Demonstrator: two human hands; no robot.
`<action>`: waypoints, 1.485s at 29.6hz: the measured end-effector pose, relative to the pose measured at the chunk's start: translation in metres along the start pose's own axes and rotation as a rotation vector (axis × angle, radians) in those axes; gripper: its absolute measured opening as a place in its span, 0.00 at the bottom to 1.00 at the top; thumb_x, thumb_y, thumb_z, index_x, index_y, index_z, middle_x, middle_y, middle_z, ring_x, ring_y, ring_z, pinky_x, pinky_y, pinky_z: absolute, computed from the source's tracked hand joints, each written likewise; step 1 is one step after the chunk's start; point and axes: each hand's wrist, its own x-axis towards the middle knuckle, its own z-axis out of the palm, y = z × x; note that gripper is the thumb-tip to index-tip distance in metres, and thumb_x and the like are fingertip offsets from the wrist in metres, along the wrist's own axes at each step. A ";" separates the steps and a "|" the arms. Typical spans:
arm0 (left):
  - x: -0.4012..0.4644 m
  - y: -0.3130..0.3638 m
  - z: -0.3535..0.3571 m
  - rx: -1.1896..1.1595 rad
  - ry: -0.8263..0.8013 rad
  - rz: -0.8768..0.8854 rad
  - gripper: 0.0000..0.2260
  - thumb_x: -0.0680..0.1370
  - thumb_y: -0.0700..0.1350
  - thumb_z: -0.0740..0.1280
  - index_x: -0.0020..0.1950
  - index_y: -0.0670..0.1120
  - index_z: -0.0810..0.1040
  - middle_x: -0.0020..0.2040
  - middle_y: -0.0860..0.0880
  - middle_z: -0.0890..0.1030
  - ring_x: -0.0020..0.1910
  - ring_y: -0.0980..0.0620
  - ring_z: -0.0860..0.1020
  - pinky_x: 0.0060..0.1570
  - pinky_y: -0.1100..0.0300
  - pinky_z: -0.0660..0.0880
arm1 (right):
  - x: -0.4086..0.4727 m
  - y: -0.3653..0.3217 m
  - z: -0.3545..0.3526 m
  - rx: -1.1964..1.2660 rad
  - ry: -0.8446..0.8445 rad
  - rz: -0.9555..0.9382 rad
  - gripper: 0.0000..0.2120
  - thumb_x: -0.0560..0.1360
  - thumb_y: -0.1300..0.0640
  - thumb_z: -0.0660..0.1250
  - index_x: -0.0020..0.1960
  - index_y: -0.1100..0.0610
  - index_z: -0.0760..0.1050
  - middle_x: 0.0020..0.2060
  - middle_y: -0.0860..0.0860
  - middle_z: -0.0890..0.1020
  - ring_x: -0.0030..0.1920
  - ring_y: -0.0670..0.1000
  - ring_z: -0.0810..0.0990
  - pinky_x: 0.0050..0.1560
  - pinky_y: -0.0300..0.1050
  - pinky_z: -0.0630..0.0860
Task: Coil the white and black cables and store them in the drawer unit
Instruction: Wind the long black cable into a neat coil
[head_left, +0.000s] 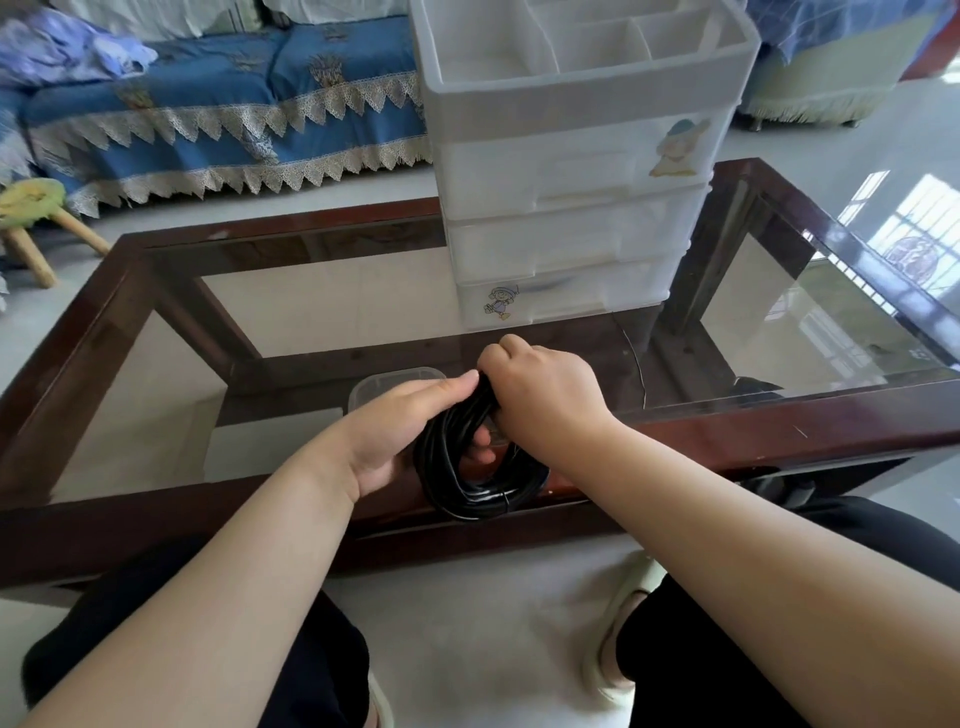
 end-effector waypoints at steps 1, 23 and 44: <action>0.001 0.001 0.000 0.021 -0.014 0.004 0.20 0.75 0.57 0.66 0.52 0.41 0.80 0.38 0.42 0.80 0.40 0.42 0.80 0.48 0.49 0.77 | -0.002 0.002 0.000 0.006 -0.003 0.009 0.14 0.53 0.64 0.76 0.35 0.60 0.75 0.29 0.53 0.76 0.22 0.55 0.75 0.27 0.33 0.45; 0.026 -0.012 0.034 0.128 0.248 0.061 0.13 0.82 0.52 0.57 0.43 0.44 0.70 0.24 0.53 0.66 0.20 0.57 0.62 0.27 0.61 0.65 | 0.004 0.069 -0.050 0.908 -0.710 0.288 0.38 0.71 0.43 0.71 0.75 0.47 0.58 0.68 0.46 0.68 0.62 0.47 0.74 0.55 0.41 0.74; 0.031 -0.017 0.034 0.122 0.313 0.010 0.17 0.82 0.56 0.56 0.44 0.44 0.71 0.25 0.53 0.67 0.21 0.57 0.64 0.28 0.60 0.68 | 0.004 0.061 -0.038 0.884 -0.306 0.566 0.12 0.75 0.60 0.60 0.35 0.62 0.76 0.23 0.50 0.76 0.23 0.47 0.71 0.25 0.37 0.68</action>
